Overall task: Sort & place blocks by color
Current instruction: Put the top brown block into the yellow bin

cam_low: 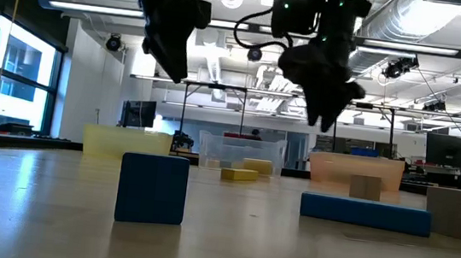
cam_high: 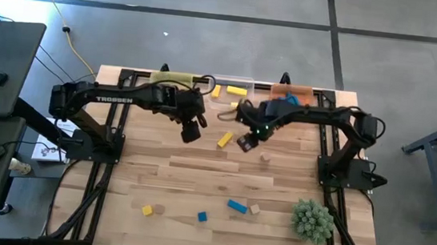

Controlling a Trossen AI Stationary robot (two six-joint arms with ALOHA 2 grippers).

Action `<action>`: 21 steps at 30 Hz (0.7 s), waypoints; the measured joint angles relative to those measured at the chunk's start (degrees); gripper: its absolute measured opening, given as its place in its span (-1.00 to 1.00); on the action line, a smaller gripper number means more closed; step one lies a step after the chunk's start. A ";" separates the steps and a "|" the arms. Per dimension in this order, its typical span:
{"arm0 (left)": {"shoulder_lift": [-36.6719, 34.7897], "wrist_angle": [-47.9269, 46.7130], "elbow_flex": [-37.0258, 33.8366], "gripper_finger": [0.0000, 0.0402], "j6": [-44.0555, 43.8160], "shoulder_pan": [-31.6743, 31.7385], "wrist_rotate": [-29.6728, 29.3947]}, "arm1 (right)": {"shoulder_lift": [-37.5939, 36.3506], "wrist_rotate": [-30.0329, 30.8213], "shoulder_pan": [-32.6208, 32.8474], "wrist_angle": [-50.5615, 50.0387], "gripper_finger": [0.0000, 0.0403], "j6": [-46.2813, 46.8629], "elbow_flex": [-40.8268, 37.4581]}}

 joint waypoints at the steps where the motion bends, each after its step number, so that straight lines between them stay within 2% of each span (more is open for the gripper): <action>1: 0.00 0.00 0.00 -0.04 0.35 -0.28 0.00 | 0.00 0.77 1.22 -1.32 -0.18 0.70 0.00; 9: 0.00 0.00 0.00 -0.04 0.44 -2.10 -0.06 | 0.00 8.25 9.25 -7.41 -0.18 2.76 0.00; 16: 0.00 0.02 0.00 -0.04 0.42 -3.59 -0.06 | -0.02 14.23 12.24 -16.97 -0.18 7.03 -0.61; 21: 0.00 0.04 0.00 -0.04 0.38 -3.85 -0.12 | -2.51 13.59 12.32 -16.57 -0.18 9.17 -7.07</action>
